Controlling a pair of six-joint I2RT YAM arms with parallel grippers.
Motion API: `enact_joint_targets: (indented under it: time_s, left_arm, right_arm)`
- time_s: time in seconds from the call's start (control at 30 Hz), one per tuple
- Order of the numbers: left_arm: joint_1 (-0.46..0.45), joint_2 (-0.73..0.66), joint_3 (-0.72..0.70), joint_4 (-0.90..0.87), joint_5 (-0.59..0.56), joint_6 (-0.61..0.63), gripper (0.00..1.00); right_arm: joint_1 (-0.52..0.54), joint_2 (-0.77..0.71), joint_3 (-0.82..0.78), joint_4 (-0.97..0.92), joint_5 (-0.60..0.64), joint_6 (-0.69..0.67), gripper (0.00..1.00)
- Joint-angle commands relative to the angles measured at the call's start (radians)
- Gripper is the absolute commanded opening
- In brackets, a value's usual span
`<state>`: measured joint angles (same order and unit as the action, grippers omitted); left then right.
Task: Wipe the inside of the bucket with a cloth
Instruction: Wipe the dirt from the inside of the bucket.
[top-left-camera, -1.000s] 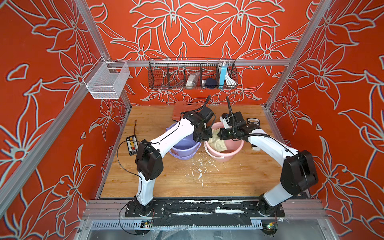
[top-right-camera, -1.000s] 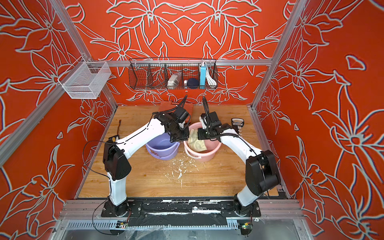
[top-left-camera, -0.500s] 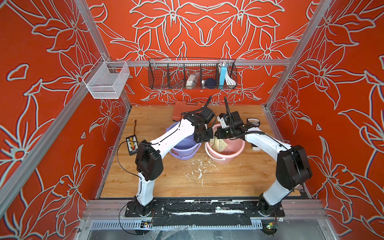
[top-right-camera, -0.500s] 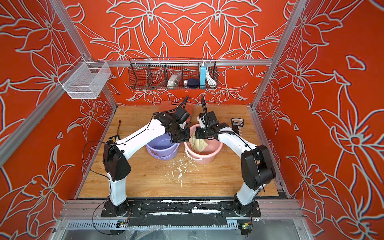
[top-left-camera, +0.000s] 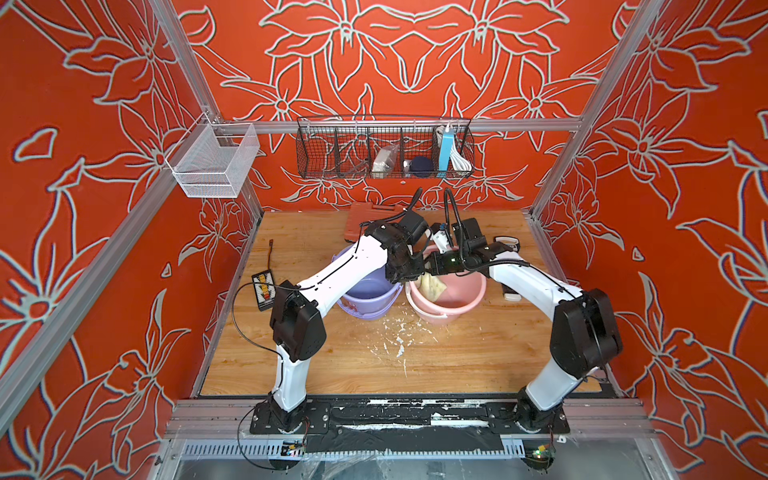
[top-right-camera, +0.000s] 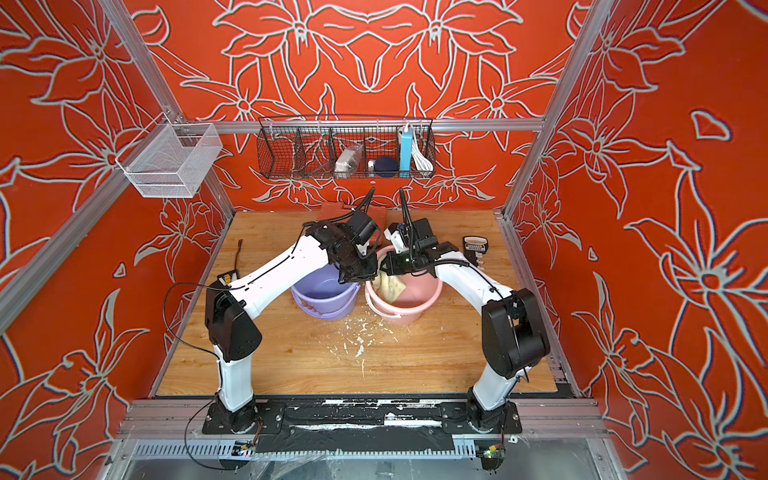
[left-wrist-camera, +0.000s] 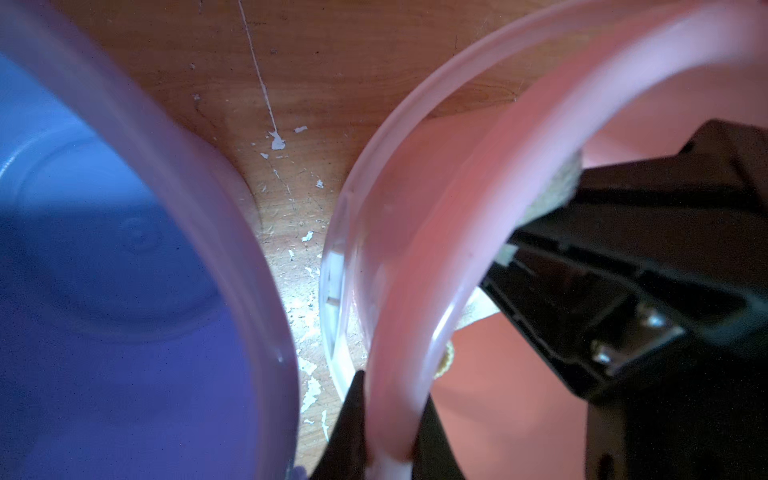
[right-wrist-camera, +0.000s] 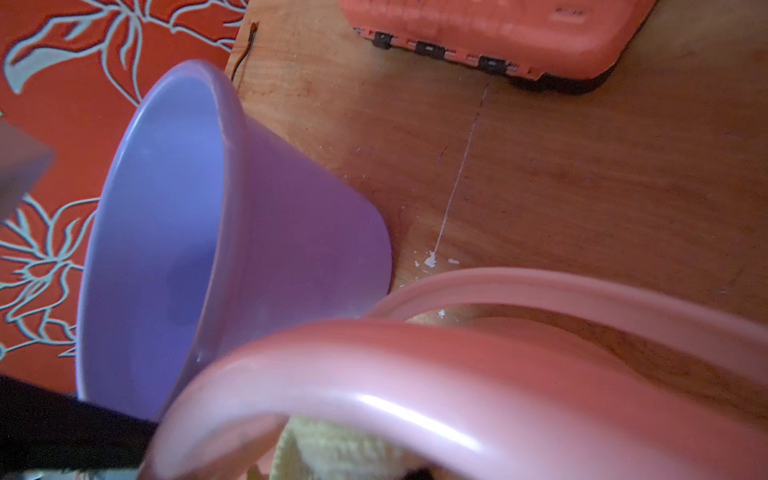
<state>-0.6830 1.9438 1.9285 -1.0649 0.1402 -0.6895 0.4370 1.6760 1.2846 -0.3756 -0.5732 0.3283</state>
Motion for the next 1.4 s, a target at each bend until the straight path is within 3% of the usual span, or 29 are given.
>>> enact_joint_targets:
  time_s: [0.0,0.23,0.37,0.5,0.77,0.97,1.37]
  left_arm:
    - [-0.036,-0.004,0.018,-0.032,0.025,0.036,0.00]
    - [-0.035,0.017,0.049,-0.062,-0.012,0.038,0.00]
    - [-0.036,0.026,0.074,-0.066,-0.009,0.036,0.00]
    - [-0.036,0.038,0.097,-0.072,0.003,0.035,0.00]
    - [-0.036,0.030,0.099,-0.055,0.014,0.025,0.00]
    - [-0.036,0.036,0.095,-0.056,0.007,0.026,0.00]
    - [-0.038,0.040,0.102,-0.078,-0.055,0.047,0.00]
  right_arm:
    - [0.004,-0.028,0.030,0.023,0.205,-0.002,0.00]
    - [0.005,-0.204,-0.071,-0.001,0.569,0.009,0.00]
    - [0.005,-0.217,-0.071,-0.060,0.622,-0.012,0.00]
    - [0.005,-0.181,-0.048,-0.055,0.483,-0.018,0.00]
    - [0.008,-0.080,-0.011,0.120,-0.058,0.024,0.00]
    - [0.009,-0.087,-0.029,0.159,-0.183,0.002,0.00]
    - [0.008,-0.118,0.030,-0.121,0.448,-0.134,0.00]
